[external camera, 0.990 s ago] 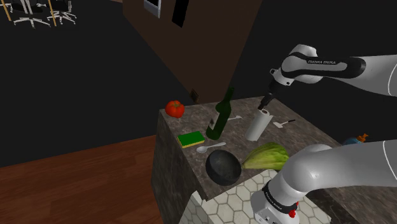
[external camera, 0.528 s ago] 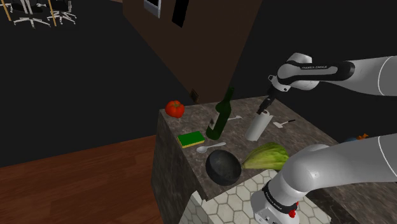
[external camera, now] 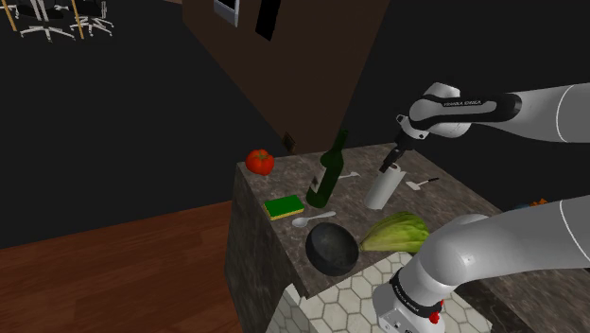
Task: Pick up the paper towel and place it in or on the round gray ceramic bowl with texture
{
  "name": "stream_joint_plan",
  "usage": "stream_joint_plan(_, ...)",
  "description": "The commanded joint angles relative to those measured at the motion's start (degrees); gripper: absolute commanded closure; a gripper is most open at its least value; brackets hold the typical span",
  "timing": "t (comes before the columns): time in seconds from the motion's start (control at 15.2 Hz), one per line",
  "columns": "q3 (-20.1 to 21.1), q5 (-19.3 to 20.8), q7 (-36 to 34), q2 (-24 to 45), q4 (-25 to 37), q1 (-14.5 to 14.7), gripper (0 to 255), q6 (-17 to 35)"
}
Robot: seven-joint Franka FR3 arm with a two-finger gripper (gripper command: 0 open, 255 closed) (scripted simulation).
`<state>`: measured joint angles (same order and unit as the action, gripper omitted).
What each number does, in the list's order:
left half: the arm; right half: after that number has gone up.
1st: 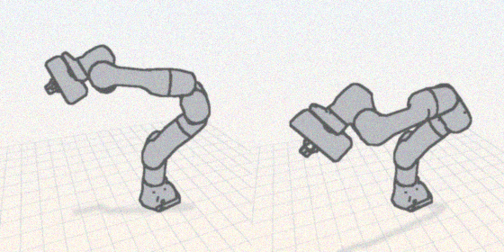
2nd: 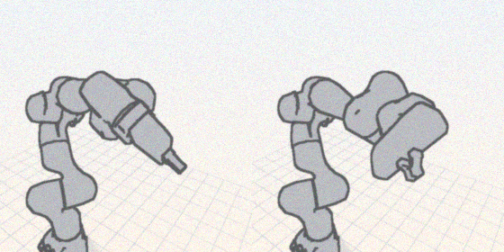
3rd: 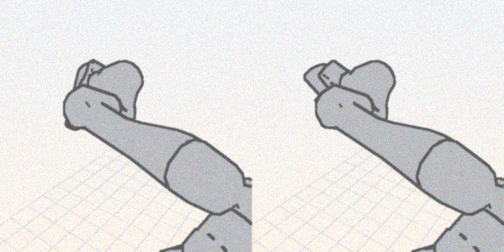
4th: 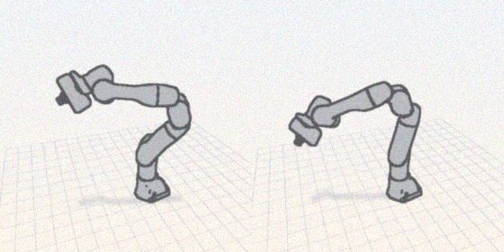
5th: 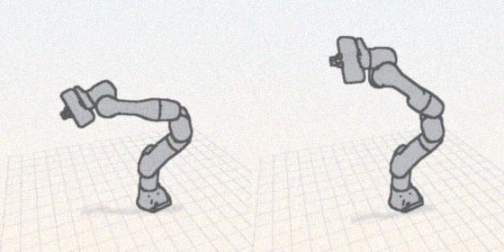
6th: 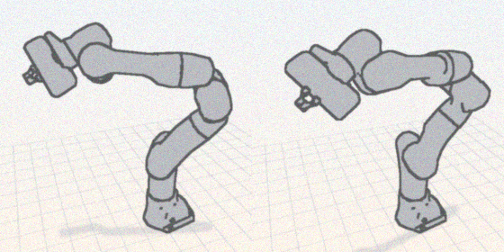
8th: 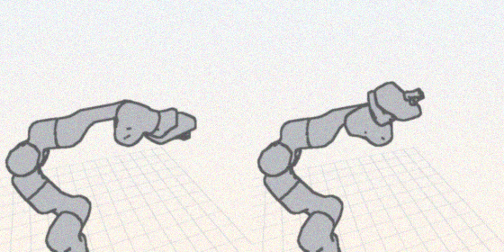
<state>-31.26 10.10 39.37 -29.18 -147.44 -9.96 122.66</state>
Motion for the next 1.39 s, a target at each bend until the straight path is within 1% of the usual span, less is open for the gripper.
stream_joint_plan(0.0,0.0,0.0,0.0,0.0,0.0,0.0,0,0.0)
stream_joint_plan(0.07,0.0,0.0,0.0,0.0,0.0,0.0,0,0.0)
stream_joint_plan(0.13,0.0,0.0,0.0,0.0,0.0,0.0,255,0.0)
stream_joint_plan(0.73,0.0,0.0,0.0,0.0,0.0,0.0,255,0.0)
stream_joint_plan(1.32,2.0,-0.3,-0.9,-2.8,5.0,-0.2,255,-7.7)
